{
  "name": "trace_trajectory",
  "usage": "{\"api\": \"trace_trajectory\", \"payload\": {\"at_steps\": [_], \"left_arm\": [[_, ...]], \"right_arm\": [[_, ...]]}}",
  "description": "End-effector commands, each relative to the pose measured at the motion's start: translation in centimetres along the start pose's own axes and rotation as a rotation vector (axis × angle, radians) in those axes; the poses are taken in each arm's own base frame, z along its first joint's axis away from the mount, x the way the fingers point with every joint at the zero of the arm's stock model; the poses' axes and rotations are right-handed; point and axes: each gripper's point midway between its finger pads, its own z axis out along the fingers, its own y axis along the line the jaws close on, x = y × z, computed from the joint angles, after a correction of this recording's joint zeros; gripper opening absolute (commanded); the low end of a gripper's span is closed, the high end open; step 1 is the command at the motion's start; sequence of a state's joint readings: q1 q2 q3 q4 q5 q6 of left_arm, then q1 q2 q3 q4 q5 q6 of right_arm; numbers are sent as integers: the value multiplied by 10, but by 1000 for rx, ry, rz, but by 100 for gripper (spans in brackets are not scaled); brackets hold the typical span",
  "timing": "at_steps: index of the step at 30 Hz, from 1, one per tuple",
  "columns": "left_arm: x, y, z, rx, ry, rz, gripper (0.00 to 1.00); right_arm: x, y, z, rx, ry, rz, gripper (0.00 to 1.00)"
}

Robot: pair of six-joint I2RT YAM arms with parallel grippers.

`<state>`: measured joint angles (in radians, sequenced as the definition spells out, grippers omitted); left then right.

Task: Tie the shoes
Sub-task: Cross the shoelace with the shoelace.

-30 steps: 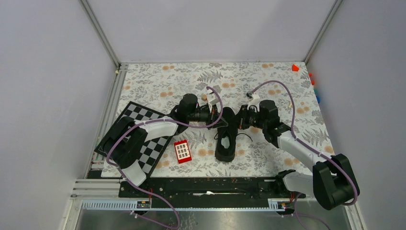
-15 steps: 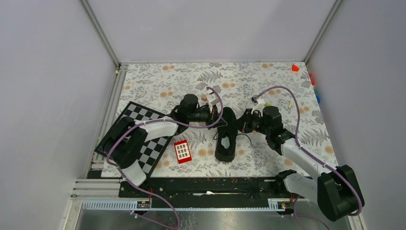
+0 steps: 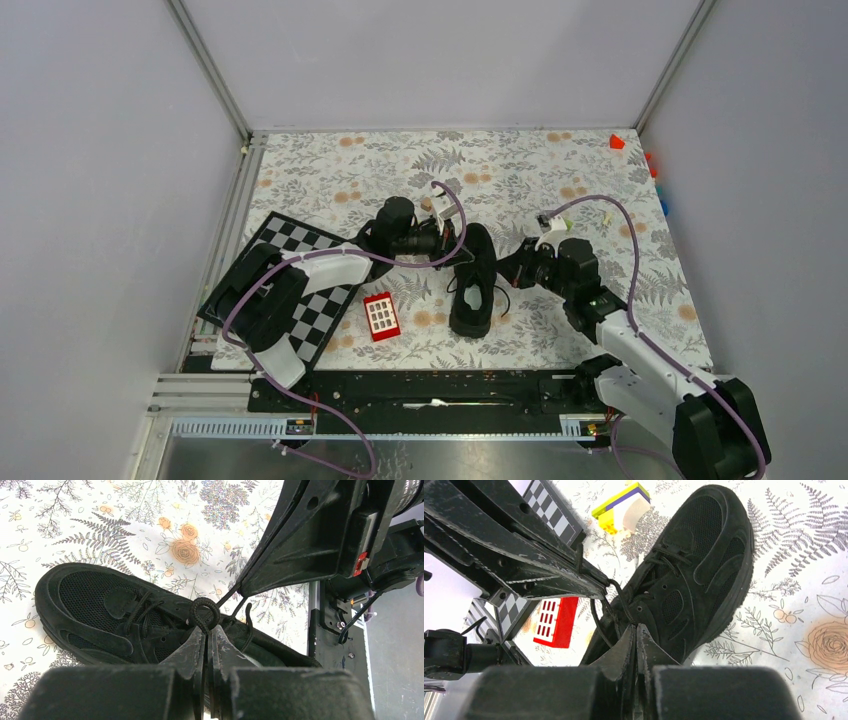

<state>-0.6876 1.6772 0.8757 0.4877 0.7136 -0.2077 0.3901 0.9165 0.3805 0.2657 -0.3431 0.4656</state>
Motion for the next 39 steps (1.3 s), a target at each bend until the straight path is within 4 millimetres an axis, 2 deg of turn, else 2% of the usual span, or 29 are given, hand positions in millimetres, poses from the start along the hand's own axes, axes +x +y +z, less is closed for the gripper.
{"api": "trace_trajectory", "payload": {"at_steps": [1, 10, 18, 23, 31, 37, 39], "left_arm": [[-30, -3, 0, -20, -79, 53, 0], [-29, 3, -1, -64, -93, 40, 0], [-31, -6, -7, -56, -105, 59, 0], [-31, -8, -5, -46, -101, 55, 0], [-31, -8, -3, -41, -99, 64, 0], [-30, -9, -2, -40, -95, 64, 0], [-31, -9, -2, -38, -94, 61, 0]], "right_arm": [[-5, -6, -1, 26, -41, 2, 0], [1, -15, 5, 52, -3, -5, 0], [-26, 4, -4, -15, -134, -31, 0], [-31, 8, -1, -29, -127, -15, 0], [-12, -12, -1, 37, -120, 25, 0], [-8, 1, -1, -65, -142, 20, 0], [-7, 0, 1, -60, -134, 25, 0]]}}
